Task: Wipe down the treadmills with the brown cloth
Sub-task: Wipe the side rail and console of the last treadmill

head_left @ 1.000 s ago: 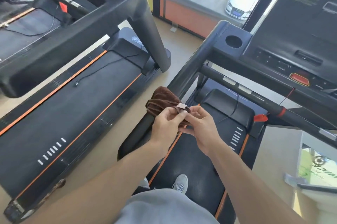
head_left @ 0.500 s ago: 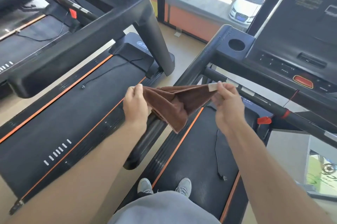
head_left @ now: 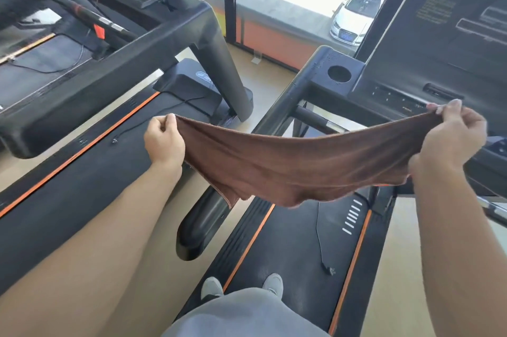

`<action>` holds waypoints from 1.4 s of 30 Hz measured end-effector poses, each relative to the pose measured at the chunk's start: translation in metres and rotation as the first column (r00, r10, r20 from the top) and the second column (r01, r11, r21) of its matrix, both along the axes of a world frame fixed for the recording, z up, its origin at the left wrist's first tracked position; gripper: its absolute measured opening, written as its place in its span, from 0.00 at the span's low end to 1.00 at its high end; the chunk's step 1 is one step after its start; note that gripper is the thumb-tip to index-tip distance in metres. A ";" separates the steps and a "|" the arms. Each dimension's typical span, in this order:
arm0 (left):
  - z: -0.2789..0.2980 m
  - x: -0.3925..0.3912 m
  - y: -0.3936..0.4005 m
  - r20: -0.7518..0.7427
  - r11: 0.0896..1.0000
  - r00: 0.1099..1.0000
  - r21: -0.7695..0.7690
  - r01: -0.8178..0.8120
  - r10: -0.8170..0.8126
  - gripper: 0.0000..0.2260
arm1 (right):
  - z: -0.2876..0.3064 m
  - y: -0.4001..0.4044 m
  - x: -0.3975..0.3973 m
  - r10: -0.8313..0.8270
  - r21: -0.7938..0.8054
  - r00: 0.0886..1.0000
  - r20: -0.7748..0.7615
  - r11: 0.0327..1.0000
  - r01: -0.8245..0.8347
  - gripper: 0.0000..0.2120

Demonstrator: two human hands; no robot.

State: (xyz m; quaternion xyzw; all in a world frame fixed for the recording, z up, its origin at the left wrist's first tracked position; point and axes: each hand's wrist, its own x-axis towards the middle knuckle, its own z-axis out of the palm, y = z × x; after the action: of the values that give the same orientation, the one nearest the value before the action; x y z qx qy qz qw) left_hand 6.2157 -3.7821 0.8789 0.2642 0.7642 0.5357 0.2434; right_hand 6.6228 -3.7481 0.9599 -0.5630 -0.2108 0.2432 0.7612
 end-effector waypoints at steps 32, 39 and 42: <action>0.070 0.132 -0.027 0.220 0.598 0.557 0.343 0.725 -0.801 0.15 | 0.035 -0.039 -0.093 0.898 -0.492 0.165 0.407 0.368 -0.789 0.05; 0.071 0.135 -0.021 0.210 0.528 0.485 0.367 0.766 -0.849 0.14 | 0.028 -0.029 -0.091 0.849 -0.507 0.325 0.416 0.514 -0.692 0.08; 0.068 0.134 -0.019 0.182 0.517 0.485 0.346 0.783 -0.856 0.13 | 0.020 -0.025 -0.089 0.870 -0.619 0.308 0.386 0.491 -0.613 0.10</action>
State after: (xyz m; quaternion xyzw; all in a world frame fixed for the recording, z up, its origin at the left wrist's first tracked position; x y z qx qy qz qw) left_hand 6.3501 -3.8009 0.9465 0.5290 0.4277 0.4683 0.5638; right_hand 6.5338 -3.7729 0.9799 -0.5686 -0.6558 0.3891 0.3087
